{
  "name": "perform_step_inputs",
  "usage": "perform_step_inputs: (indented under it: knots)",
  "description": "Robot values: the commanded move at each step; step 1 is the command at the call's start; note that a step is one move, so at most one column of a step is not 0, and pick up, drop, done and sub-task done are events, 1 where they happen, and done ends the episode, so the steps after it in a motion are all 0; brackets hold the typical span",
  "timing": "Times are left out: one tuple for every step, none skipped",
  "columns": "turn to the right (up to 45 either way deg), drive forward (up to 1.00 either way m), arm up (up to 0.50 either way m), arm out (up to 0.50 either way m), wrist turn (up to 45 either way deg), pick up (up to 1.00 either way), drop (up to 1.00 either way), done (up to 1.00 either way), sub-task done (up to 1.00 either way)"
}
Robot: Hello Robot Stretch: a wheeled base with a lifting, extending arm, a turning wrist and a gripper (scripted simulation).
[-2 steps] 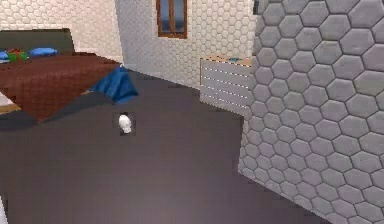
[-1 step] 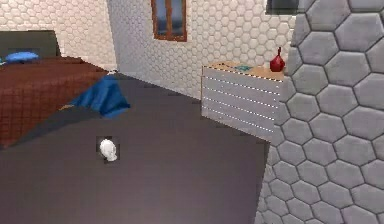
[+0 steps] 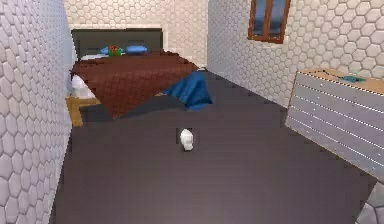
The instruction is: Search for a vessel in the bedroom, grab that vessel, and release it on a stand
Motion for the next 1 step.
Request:
perform_step_inputs:
  knots:
    - [0.0,0.85,0.0,0.0,0.0,0.0,0.0,0.0,0.0]
